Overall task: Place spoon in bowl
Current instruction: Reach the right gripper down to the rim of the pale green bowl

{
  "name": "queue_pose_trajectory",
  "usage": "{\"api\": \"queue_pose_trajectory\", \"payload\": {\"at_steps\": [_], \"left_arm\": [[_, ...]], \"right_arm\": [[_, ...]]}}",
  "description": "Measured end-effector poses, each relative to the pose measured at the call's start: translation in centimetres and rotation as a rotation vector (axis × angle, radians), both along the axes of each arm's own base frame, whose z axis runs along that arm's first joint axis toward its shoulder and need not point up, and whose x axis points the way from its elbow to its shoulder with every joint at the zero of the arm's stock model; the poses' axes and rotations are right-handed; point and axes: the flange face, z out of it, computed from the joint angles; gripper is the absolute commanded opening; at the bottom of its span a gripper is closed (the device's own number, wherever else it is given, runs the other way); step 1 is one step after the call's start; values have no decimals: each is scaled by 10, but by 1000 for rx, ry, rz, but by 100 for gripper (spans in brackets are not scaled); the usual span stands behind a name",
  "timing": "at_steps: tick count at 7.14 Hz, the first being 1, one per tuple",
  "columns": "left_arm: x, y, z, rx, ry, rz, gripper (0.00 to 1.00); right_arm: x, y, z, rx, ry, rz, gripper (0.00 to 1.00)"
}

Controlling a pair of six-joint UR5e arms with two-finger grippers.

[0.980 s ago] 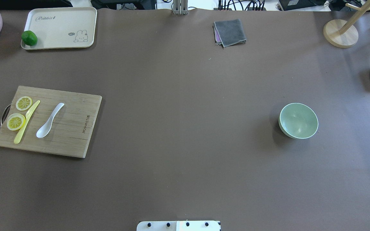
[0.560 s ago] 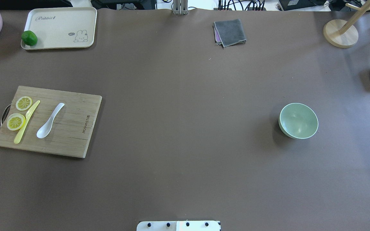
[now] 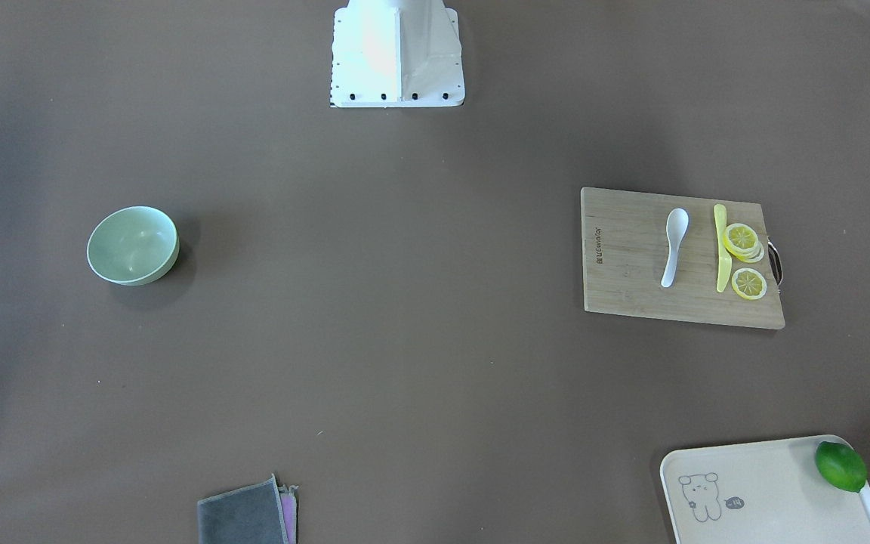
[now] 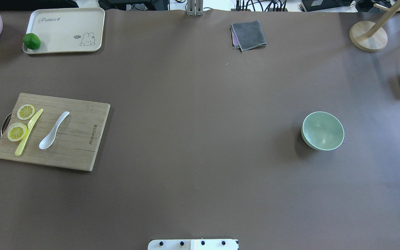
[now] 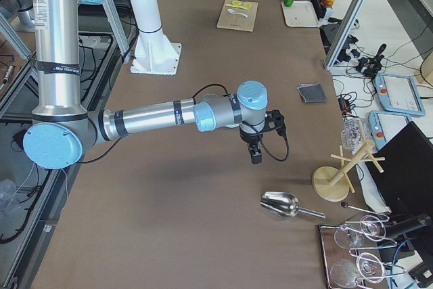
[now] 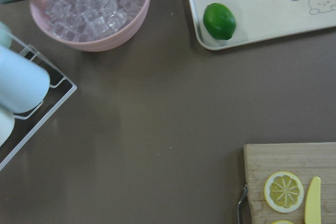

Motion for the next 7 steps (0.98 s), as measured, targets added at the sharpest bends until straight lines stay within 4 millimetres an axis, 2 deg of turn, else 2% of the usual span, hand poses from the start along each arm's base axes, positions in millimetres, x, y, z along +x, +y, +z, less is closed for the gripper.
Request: {"api": "queue_pose_trajectory", "payload": {"at_steps": [1,2,3,4,5,7], "left_arm": [[13,-10,-12,39,7,17,98],[19,-19,-14,29,18,4,98],[22,-22,-9,-2,34,-28,98],[23,-23,-4,-10,44,-43,98],[25,-23,1,-16,47,-48,98],[27,-23,6,-22,48,-47,98]], "right_arm": [[-37,-3,-11,19,-21,-39,100],[-77,-9,-30,23,-36,-65,100],[-119,-13,-51,27,-44,-77,100],[-150,-11,-61,26,-58,-75,100],[-174,-7,-61,6,-80,-60,100],[-210,7,-47,-46,-104,-56,100]]}}
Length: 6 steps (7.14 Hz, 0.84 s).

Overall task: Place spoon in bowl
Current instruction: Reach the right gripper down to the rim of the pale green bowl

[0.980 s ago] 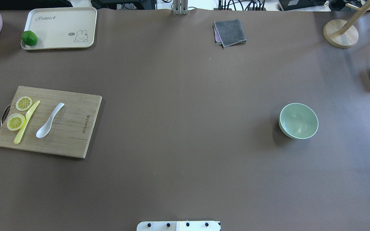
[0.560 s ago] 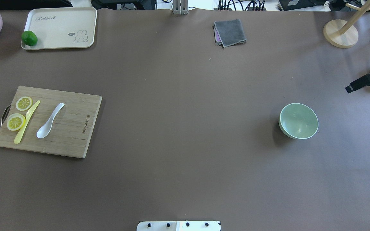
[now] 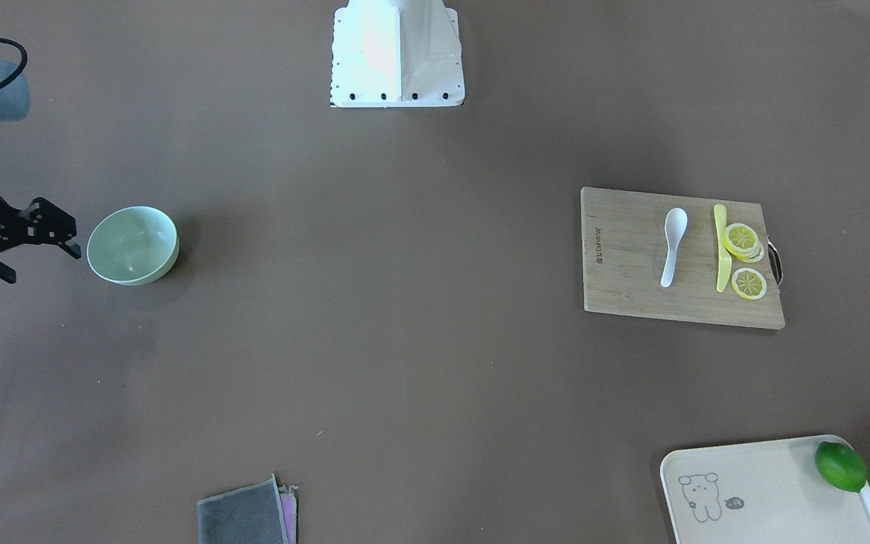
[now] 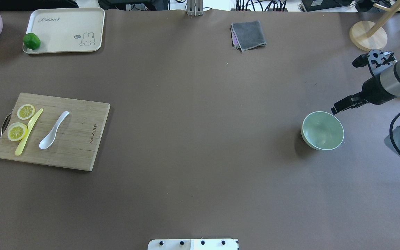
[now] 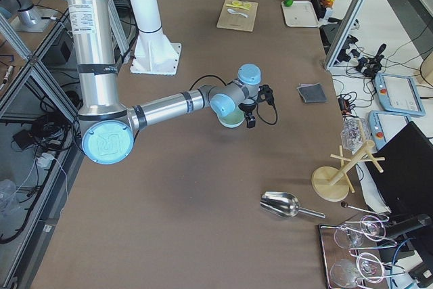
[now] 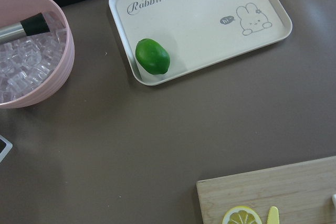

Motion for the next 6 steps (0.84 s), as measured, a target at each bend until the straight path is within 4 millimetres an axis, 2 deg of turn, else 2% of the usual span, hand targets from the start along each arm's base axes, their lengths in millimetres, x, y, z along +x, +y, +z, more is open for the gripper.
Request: {"api": "queue_pose_trajectory", "payload": {"at_steps": [2,3,4,6], "left_arm": [[2,-1,1,0,-1,5,98],[3,-2,1,1,1,8,98],[3,-3,1,2,1,10,98],[3,-4,1,4,-1,9,98]], "right_arm": [[-23,12,18,-28,10,-36,97],[-32,15,26,-35,14,-53,30],[-38,18,33,-37,16,-66,0],[-46,20,35,-37,15,-77,0]]}}
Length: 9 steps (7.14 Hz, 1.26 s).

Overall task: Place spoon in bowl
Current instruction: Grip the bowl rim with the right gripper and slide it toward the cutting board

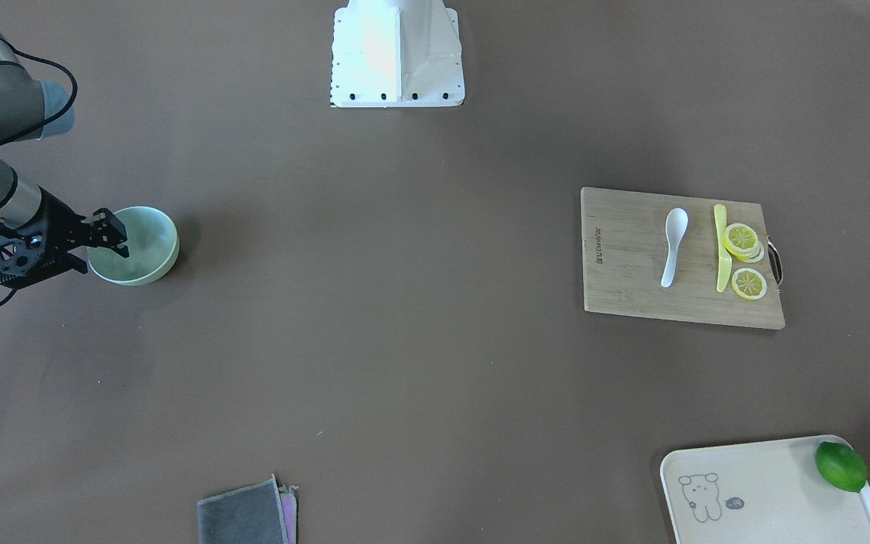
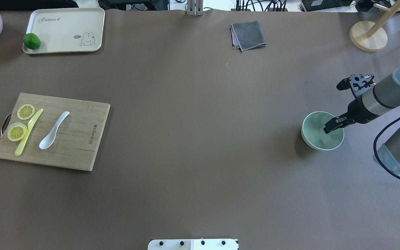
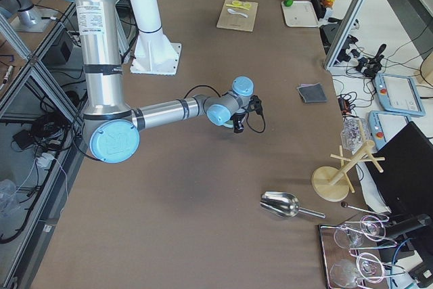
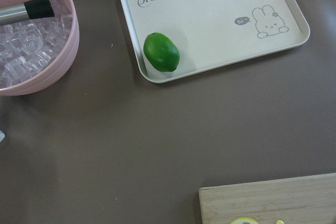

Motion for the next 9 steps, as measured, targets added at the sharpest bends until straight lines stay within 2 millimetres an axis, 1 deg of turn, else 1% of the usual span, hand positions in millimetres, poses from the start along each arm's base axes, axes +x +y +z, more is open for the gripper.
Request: {"api": "queue_pose_trajectory", "payload": {"at_steps": [2,3,4,5,6,7,8,9], "left_arm": [[0,0,-2,2,4,1,98],[0,0,-2,2,5,2,98],[0,0,-2,2,5,2,98],[0,0,-2,2,5,3,98],[0,0,-2,3,6,3,98],[0,0,-2,3,6,3,98],[1,0,-2,3,6,4,98],[1,0,-2,2,7,4,98]], "right_arm": [[-2,-3,-8,-15,-10,19,0],[-3,-7,-22,-40,-28,51,0],[-8,-13,-49,-72,-63,93,0],[-22,-22,-87,-112,-109,137,0],[-47,-28,-129,-146,-149,166,0],[-79,-30,-171,-167,-175,187,0],[-117,-32,-212,-179,-173,204,0],[-156,-31,-248,-174,-151,214,0]]}}
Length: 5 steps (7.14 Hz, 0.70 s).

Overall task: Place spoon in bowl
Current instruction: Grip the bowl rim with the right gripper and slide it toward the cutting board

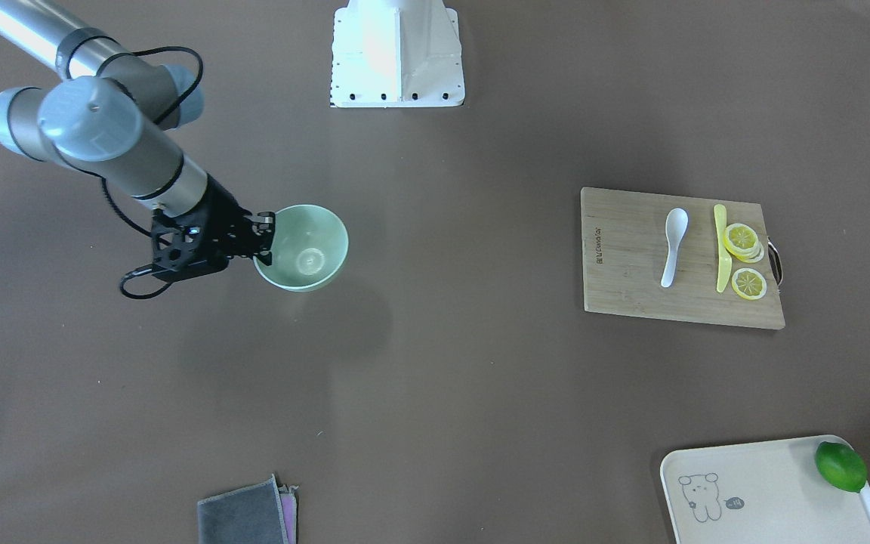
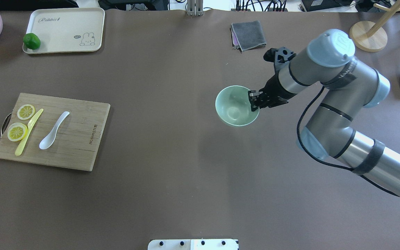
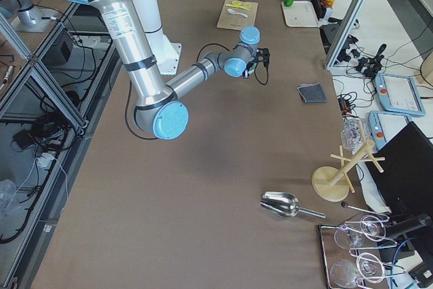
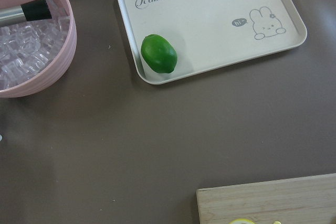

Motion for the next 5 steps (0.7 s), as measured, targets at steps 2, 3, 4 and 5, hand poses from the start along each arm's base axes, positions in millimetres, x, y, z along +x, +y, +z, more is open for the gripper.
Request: {"api": "queue_pose_trajectory", "payload": {"at_steps": [2,3,4,5], "left_arm": [[7,0,0,0,0,11,98],[11,0,-1,0,0,18,98],[13,-1,-1,0,-1,22,98],[16,-2,-2,2,-1,26,98]], "right_arm": [[-65,11,-36,6,39,2,0],[-88,20,-40,2,54,5,0],[-104,30,-41,8,67,8,0],[-115,35,-41,7,75,12,12]]}}
